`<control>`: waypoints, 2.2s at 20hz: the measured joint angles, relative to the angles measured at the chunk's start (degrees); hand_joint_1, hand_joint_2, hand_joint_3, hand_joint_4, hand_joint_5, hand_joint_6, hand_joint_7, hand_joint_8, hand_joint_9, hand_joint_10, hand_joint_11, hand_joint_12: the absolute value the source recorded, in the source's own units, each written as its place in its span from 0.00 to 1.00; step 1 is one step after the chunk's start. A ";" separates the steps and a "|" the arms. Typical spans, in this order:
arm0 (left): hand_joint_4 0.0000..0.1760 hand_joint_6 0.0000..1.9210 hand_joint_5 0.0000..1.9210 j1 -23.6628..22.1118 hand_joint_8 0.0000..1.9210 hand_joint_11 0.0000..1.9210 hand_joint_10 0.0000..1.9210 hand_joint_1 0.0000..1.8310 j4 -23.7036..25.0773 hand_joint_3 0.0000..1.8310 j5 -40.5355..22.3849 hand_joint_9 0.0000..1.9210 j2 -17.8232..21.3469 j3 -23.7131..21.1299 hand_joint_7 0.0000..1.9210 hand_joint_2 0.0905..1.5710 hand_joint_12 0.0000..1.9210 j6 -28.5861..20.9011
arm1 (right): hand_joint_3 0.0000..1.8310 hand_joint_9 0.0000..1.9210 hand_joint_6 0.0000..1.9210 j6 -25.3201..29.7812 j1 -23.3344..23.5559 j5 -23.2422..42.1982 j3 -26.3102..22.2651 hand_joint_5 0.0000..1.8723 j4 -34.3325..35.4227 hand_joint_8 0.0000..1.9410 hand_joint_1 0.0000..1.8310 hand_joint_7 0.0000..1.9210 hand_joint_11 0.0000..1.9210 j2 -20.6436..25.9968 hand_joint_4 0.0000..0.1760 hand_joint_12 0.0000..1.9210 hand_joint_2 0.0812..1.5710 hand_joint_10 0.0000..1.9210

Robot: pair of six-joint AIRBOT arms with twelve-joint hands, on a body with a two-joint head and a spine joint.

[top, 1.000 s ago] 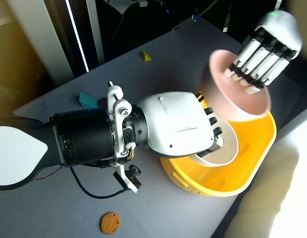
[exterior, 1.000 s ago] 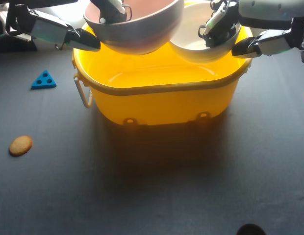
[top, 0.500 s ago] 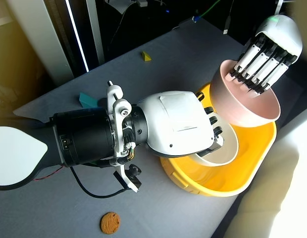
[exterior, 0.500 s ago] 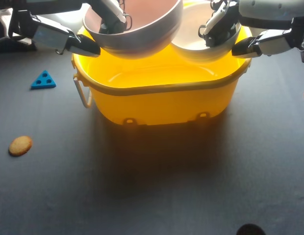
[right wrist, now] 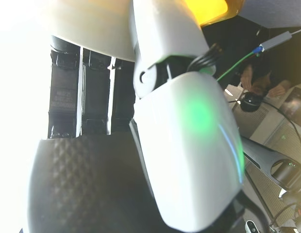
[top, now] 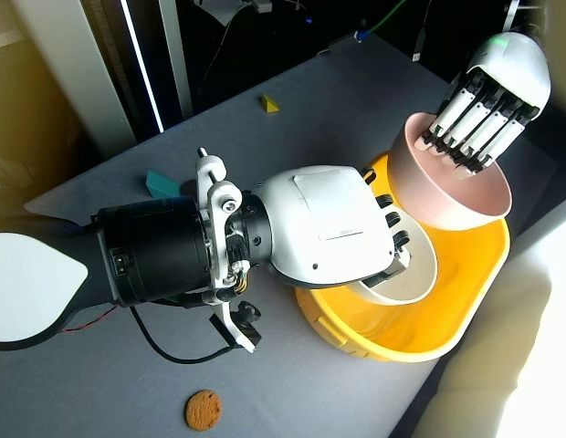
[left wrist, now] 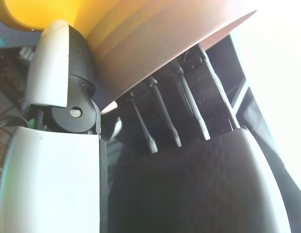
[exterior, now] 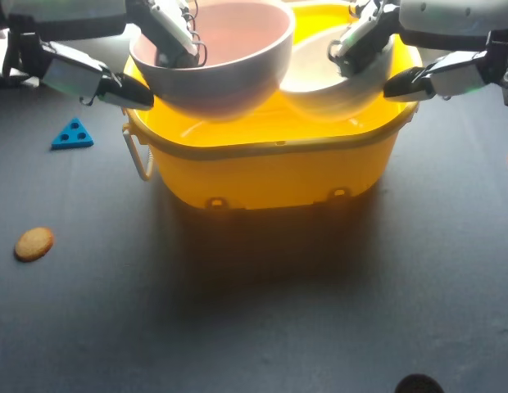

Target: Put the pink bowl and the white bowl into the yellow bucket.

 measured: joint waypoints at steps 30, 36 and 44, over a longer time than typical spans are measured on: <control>0.00 0.00 0.00 16.44 0.00 0.00 0.00 0.27 9.81 0.00 10.75 0.01 24.65 -44.00 0.01 0.67 0.02 7.85 | 0.00 0.00 0.00 -4.39 -1.75 4.94 -21.55 0.00 -14.86 0.00 0.29 0.00 0.00 14.16 0.00 0.10 0.52 0.00; 0.00 0.00 0.00 13.05 0.00 0.00 0.00 0.26 14.75 0.00 13.35 0.01 25.70 -45.59 0.02 0.66 0.03 7.74 | 0.00 0.02 0.00 -4.31 -6.32 6.47 -25.42 0.02 -15.10 0.00 0.30 0.03 0.00 17.42 0.00 0.18 0.51 0.00; 0.00 0.00 0.03 13.22 0.00 0.00 0.00 0.30 11.72 0.00 16.00 0.04 25.29 -47.67 0.04 0.67 0.12 8.44 | 0.00 0.03 0.00 -6.75 -8.39 9.84 -30.29 0.03 -15.08 0.00 0.32 0.04 0.00 21.16 0.00 0.21 0.53 0.00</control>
